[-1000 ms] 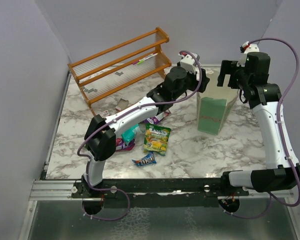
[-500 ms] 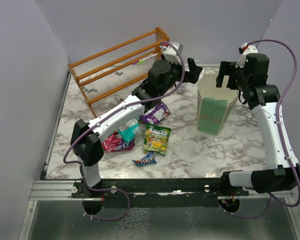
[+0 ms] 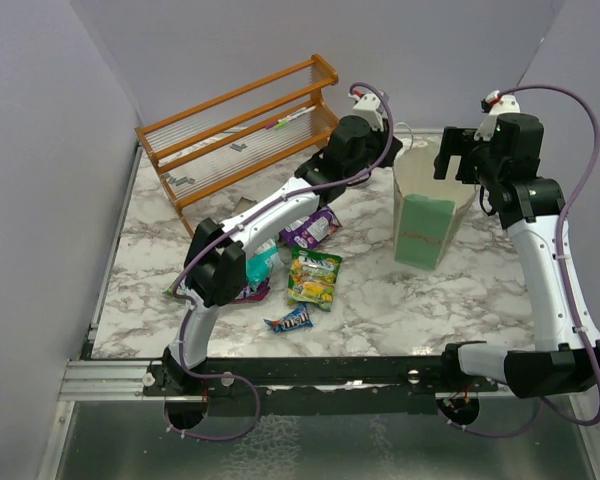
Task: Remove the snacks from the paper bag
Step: Adjust the paper bag at the center of the board.
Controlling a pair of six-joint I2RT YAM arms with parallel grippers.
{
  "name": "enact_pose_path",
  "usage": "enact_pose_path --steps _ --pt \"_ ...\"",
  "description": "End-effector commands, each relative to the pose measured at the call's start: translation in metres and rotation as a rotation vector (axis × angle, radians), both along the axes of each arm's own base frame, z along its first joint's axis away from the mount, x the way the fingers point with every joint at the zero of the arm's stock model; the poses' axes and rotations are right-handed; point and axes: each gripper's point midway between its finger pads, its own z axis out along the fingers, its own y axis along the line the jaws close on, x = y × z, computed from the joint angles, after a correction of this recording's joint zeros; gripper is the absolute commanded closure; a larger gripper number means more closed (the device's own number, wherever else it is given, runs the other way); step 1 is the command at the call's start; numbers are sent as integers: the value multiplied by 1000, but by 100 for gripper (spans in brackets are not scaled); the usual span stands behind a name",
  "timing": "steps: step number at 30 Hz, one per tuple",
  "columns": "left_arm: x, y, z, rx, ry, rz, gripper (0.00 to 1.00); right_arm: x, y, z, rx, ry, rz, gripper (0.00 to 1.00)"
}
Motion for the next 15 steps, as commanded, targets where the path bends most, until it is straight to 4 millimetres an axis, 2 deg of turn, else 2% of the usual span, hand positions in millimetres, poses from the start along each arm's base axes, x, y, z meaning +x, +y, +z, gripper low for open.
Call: enact_pose_path --steps 1,5,10,15 --pt "9 14 60 -71 -110 1 100 -6 -4 -8 0 13 -24 1" --pt "10 26 79 -71 -160 21 100 -16 -21 -33 -8 61 -145 1" --pt "14 38 74 -78 -155 34 100 -29 -37 -51 -15 74 -250 1" --pt "23 44 70 -101 -128 14 100 -35 -26 -74 40 85 -217 1"
